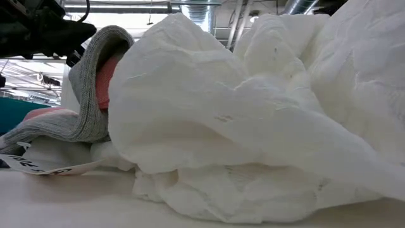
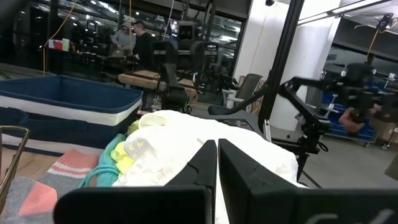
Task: Pick & Place Cloths
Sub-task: Put the white shirt into the dark blue bin
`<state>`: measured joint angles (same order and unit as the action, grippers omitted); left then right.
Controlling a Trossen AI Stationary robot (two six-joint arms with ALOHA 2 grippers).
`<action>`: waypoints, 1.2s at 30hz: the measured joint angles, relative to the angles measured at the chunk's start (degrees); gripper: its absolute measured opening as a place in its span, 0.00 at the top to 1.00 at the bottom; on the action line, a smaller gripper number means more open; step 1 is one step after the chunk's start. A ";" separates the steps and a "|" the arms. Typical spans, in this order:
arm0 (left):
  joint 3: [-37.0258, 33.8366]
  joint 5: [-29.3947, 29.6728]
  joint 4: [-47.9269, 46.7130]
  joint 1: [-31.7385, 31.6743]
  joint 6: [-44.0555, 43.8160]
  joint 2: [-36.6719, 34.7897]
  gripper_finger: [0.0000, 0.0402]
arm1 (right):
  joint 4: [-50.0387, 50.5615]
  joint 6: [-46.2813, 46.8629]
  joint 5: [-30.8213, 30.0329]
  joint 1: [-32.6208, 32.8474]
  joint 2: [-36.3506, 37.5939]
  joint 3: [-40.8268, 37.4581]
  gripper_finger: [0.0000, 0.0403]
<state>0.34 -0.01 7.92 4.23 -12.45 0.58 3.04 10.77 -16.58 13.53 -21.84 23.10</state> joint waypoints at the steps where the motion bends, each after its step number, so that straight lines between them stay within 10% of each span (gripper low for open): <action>1: 0.00 0.00 0.02 -0.02 0.00 0.00 1.00 | 1.79 -0.54 -0.16 0.50 -3.45 2.36 0.54; 7: 0.00 0.00 0.07 -0.02 0.00 0.00 1.00 | 21.91 2.52 -0.05 4.18 -22.34 16.49 0.35; 15: 0.00 0.00 0.28 -0.02 0.00 0.20 1.00 | 35.31 17.10 6.74 14.52 -38.28 23.95 0.33; 36: 0.02 -0.02 0.35 -0.02 0.00 2.51 1.00 | 32.74 11.39 -9.64 29.14 -51.90 24.10 0.33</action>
<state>0.36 -0.03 8.28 4.21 -12.45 3.09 35.77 22.16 -26.21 42.67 -73.75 47.20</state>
